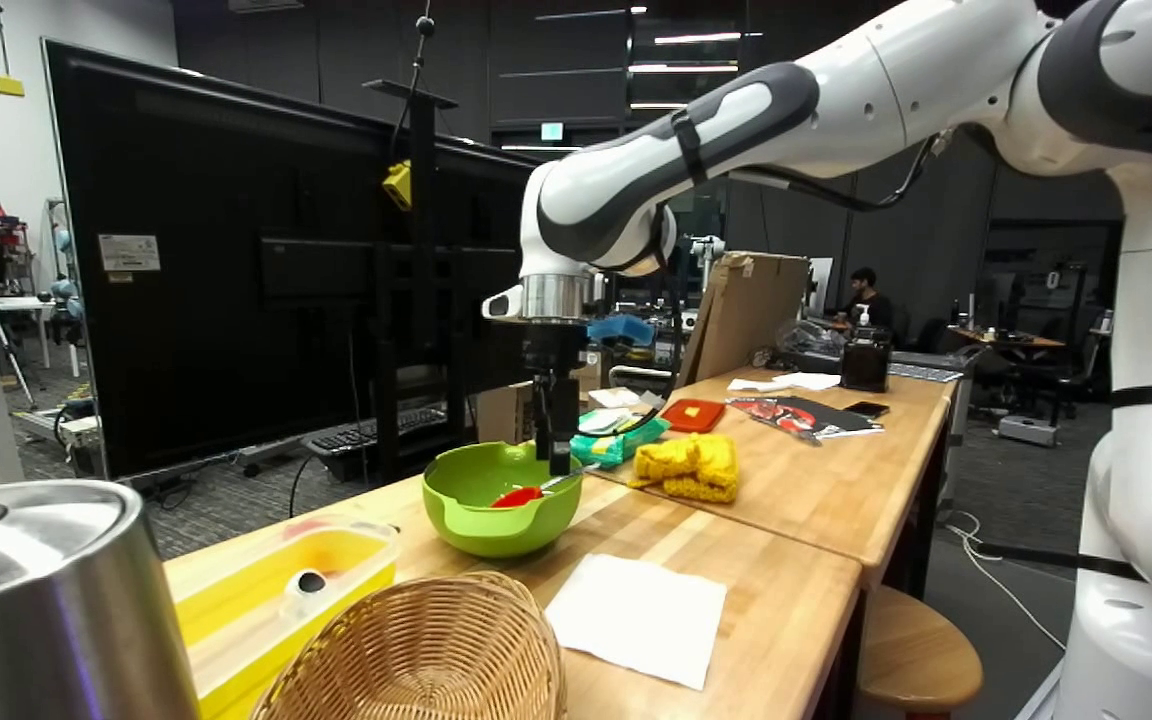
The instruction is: Remove the orange pot from the green bowl and put it on the table
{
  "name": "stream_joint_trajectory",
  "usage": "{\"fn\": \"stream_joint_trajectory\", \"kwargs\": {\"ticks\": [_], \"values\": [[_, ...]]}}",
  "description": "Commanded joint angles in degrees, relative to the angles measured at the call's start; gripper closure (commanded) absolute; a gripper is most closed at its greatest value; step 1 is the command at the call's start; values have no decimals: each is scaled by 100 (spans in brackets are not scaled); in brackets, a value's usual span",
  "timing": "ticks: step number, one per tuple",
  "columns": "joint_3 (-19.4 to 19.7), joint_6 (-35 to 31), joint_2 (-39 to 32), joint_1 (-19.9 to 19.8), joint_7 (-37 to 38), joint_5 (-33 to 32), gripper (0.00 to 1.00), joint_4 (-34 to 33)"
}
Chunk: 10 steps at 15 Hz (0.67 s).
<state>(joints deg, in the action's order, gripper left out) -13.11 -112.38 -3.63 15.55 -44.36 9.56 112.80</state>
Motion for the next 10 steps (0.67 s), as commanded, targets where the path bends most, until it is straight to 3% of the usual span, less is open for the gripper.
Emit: {"fn": "stream_joint_trajectory", "kwargs": {"ticks": [1, 10], "values": [[-72, -59, 95, -89, -60, 104, 0, 106], [-72, -103, 118, -118, -51, 155, 0, 172]]}}
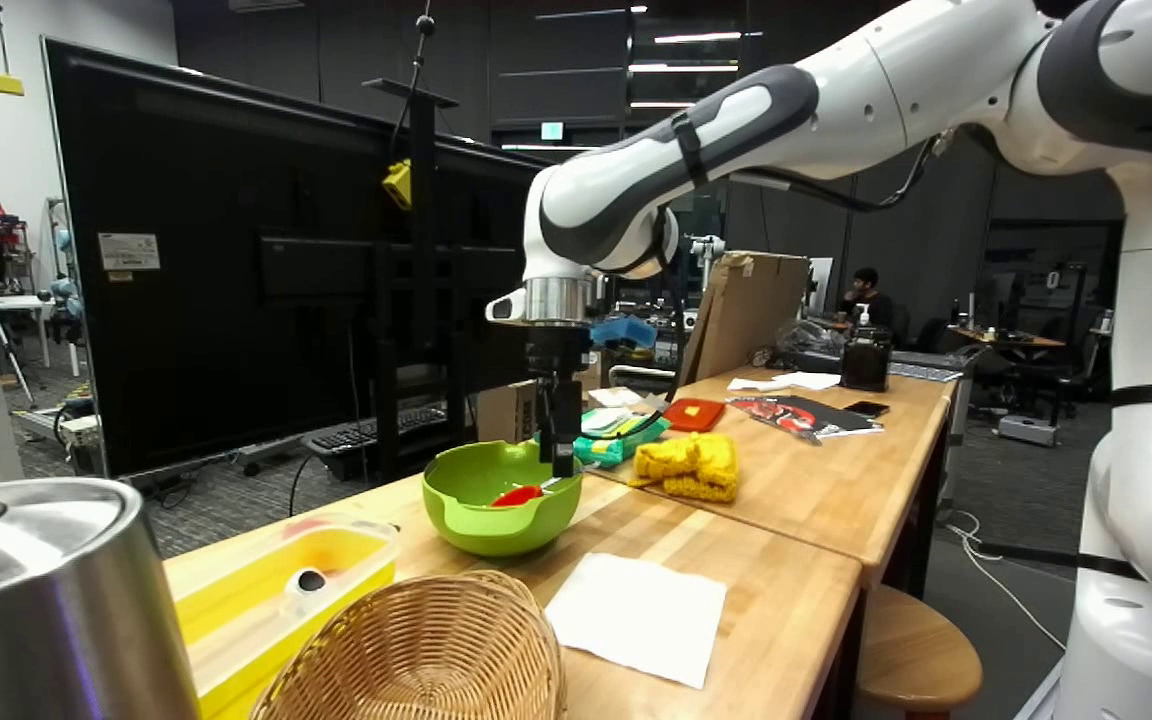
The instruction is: Remove the orange pot from the green bowl and put it on the table
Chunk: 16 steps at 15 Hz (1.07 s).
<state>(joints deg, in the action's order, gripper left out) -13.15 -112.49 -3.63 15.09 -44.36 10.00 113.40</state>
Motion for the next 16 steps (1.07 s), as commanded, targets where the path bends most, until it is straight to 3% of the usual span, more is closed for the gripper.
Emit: {"fn": "stream_joint_trajectory", "kwargs": {"ticks": [1, 14, 15, 16], "values": [[-65, -100, 114, -74, -58, 111, 0, 120], [-53, -84, 52, -133, -40, 223, 0, 203], [-53, -79, 53, -134, -38, 222, 2, 194], [-50, -87, 55, -137, -38, 228, 26, 189]]}}
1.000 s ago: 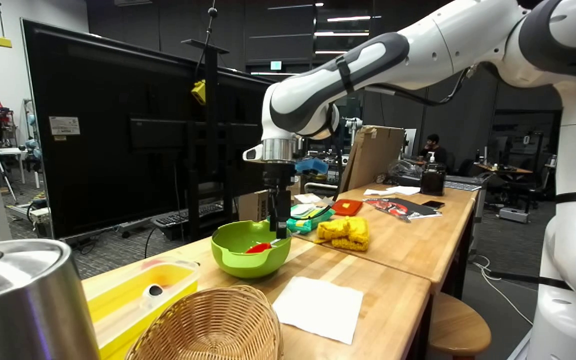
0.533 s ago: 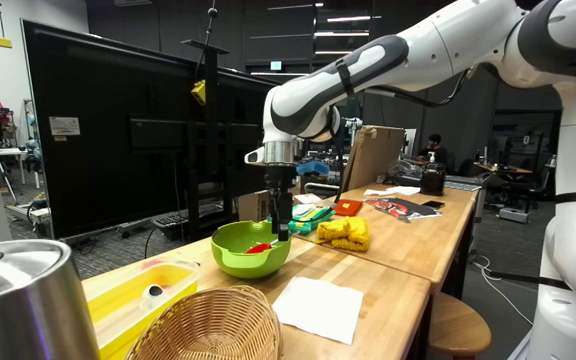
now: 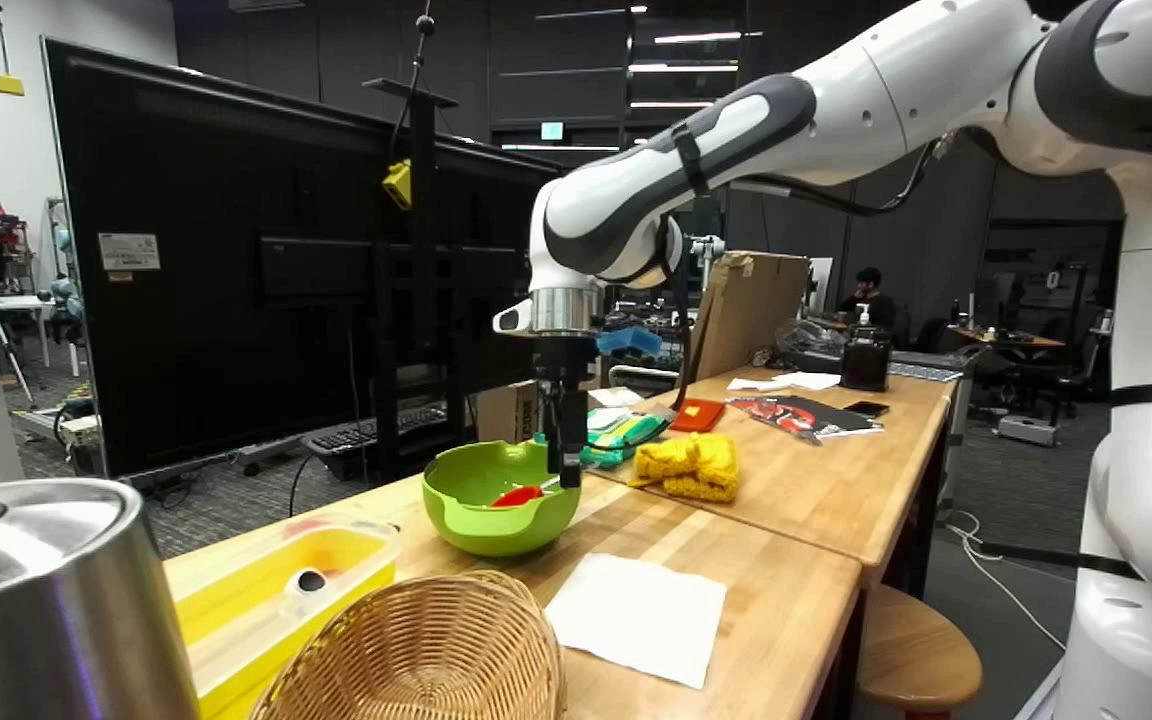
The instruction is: Remove the orange pot from the green bowl and put it on the table
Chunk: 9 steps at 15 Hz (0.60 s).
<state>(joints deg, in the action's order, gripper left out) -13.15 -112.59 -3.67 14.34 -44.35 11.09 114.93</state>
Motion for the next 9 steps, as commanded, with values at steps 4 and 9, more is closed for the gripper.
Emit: {"fn": "stream_joint_trajectory", "kwargs": {"ticks": [4, 9], "values": [[-45, -8, 85, -61, -39, 128, 40, -2], [-28, 111, 155, -56, -46, 124, 77, -34]]}}
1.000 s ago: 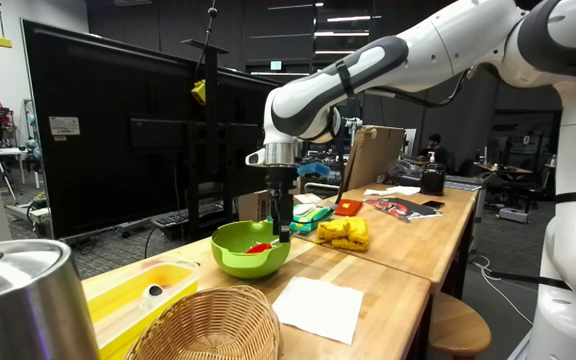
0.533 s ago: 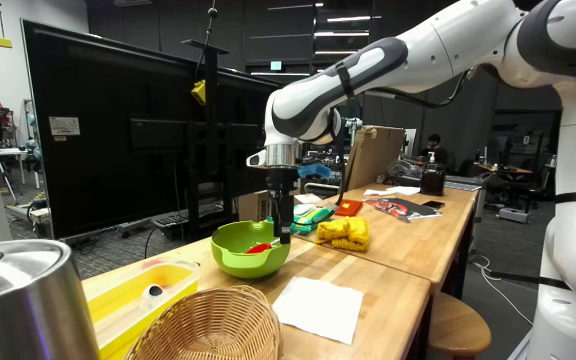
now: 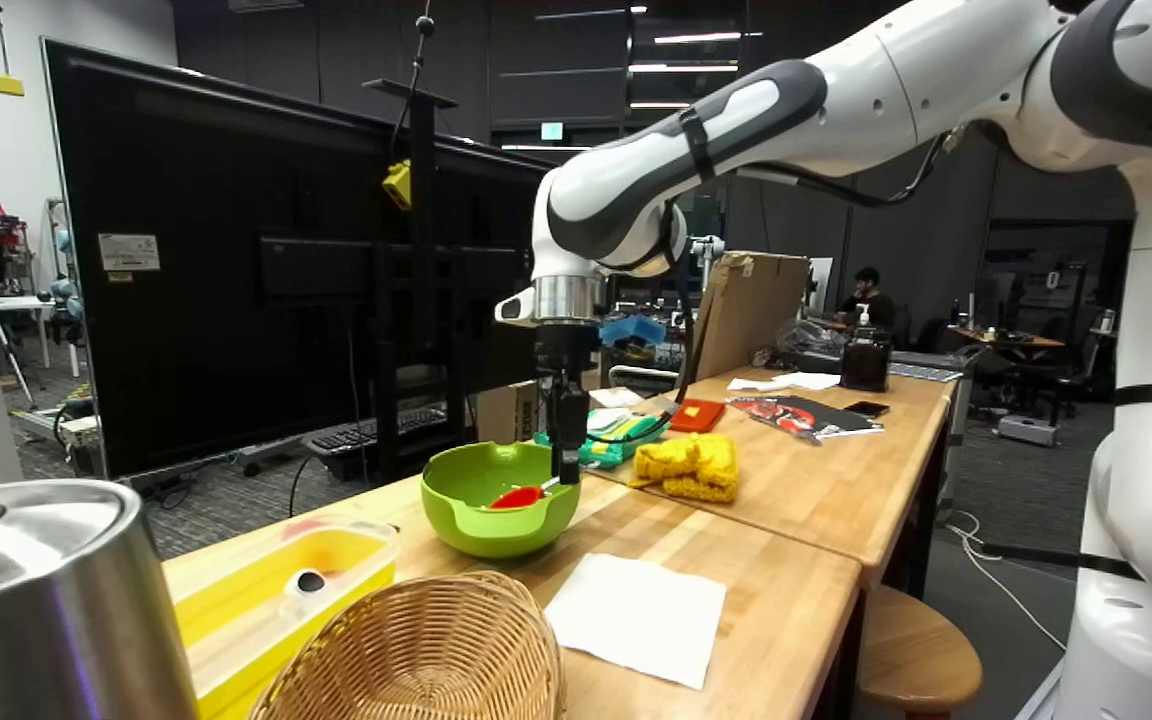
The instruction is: Remove the orange pot from the green bowl and put it on the table
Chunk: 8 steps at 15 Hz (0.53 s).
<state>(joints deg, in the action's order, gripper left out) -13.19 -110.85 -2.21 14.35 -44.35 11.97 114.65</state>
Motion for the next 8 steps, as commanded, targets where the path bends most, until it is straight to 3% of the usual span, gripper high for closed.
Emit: {"fn": "stream_joint_trajectory", "kwargs": {"ticks": [1, 3, 8], "values": [[-20, -32, 28, -59, -40, 29, 84, -17], [-15, -45, 24, -71, -38, 1, 100, -42], [0, -69, 7, -116, -18, 14, 97, -77]]}}
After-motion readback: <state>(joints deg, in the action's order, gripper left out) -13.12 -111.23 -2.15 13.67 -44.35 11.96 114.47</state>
